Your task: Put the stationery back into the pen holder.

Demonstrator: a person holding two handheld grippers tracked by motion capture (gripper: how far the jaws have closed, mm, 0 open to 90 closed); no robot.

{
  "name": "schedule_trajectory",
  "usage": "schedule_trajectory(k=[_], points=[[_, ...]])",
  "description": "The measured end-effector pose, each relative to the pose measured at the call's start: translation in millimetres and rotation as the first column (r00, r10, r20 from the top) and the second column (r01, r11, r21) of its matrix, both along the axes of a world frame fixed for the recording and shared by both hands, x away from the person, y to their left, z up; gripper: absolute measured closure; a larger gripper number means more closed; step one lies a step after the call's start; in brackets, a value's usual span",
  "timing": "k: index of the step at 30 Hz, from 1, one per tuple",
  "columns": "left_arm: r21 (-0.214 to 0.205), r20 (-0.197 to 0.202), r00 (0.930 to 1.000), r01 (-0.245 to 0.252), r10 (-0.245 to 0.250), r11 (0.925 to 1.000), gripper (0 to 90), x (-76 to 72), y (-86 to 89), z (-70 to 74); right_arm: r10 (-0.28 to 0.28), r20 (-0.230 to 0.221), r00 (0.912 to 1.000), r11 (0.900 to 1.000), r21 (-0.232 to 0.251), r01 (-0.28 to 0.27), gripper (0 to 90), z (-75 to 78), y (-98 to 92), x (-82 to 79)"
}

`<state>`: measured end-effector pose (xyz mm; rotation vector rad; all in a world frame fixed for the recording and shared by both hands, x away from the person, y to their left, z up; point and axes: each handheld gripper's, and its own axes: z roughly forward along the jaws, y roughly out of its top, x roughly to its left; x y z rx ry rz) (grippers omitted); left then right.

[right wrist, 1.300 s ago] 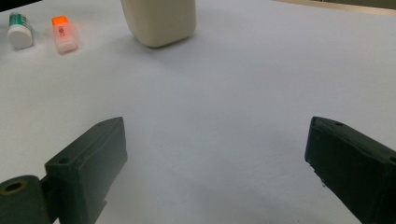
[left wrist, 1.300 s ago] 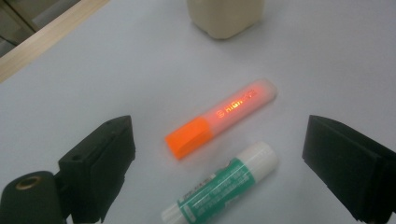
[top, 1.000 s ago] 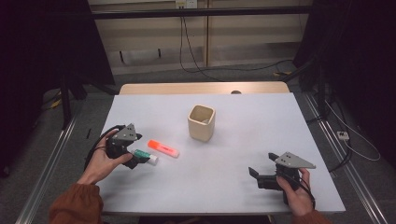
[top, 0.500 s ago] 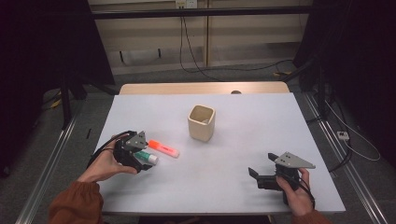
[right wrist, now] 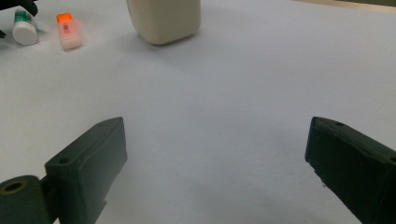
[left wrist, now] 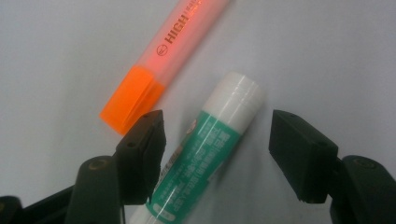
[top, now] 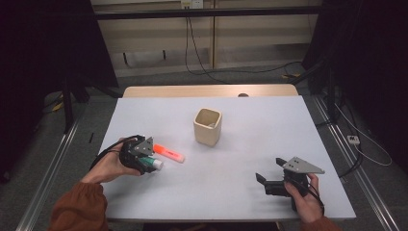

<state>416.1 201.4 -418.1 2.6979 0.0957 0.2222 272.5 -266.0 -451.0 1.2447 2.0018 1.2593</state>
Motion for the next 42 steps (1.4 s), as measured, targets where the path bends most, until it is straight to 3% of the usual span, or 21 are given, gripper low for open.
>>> schedule_trajectory(k=[7, 9, 13, 14, 17, 21, 25, 28, 33, 35, 39, 42], points=[[0.083, -0.002, 0.9988, 0.048, -0.048, 0.9953, 47.0, 6.2, -1.7, -2.2, 0.000, -0.001, 1.0000, 1.0000, 0.000, 0.000, 5.3, -0.2, -0.3, 0.2], [0.064, -0.018, 0.9994, 0.031, -0.030, 0.9975, 48.8, 6.7, -1.3, -3.3, 0.001, 0.000, 1.0000, 1.0000, -0.003, -0.001, 5.3, -0.2, -0.3, 0.2], [0.093, -0.034, 0.9985, 0.047, -0.044, 0.9946, 52.6, 10.4, -2.2, -1.9, -0.003, 0.000, 1.0000, 1.0000, 0.000, 0.003, 5.3, -0.3, -0.8, 0.2], [0.076, -0.047, 0.9988, 0.015, -0.012, 0.9970, 53.7, 8.4, -3.4, -3.3, -0.002, 0.000, 1.0000, 1.0000, 0.000, 0.002, 5.3, -0.4, -0.8, 0.4], [0.098, -0.056, 0.9976, 0.045, -0.040, 0.9942, 58.7, 10.0, -4.7, -1.9, 0.000, -0.001, 1.0000, 1.0000, -0.003, 0.000, 5.2, -0.4, -0.5, 0.3], [0.088, -0.089, 0.9959, 0.022, -0.014, 0.9959, 65.8, 8.9, -4.5, -2.5, -0.002, -0.001, 1.0000, 1.0000, -0.002, 0.002, 5.3, -0.7, -1.0, 0.6], [0.104, -0.094, 0.9956, 0.011, -0.001, 0.9945, 66.0, 10.4, -4.2, -0.9, 0.001, -0.001, 1.0000, 1.0000, -0.004, -0.001, 5.2, -0.5, -0.7, 0.4], [0.074, -0.110, 0.9926, -0.043, 0.051, 0.9964, 66.0, 8.6, -4.4, -1.8, 0.000, 0.000, 1.0000, 1.0000, -0.002, 0.000, 5.2, -0.6, -1.0, 0.5], [-0.034, -0.136, 0.9854, -0.108, 0.103, 0.9935, 66.1, 8.9, -1.7, 7.3, -0.001, 0.000, 1.0000, 1.0000, 0.000, 0.001, 5.2, -0.6, -0.8, 0.7], [-0.083, -0.147, 0.9803, -0.144, 0.131, 0.9861, 66.1, 7.8, -1.0, 11.2, -0.001, 0.000, 1.0000, 1.0000, 0.000, 0.001, 5.3, -0.6, -0.9, 0.7], [-0.136, -0.162, 0.9744, -0.179, 0.156, 0.9744, 66.1, 4.3, -2.0, 17.4, -0.004, -0.001, 1.0000, 1.0000, 0.001, 0.004, 5.0, -0.5, -1.0, 0.3], [-0.192, -0.182, 0.9689, -0.202, 0.167, 0.9603, 66.1, 2.9, -2.9, 21.6, -0.004, -0.001, 1.0000, 1.0000, 0.001, 0.004, 5.0, -0.5, -1.0, 0.4]])
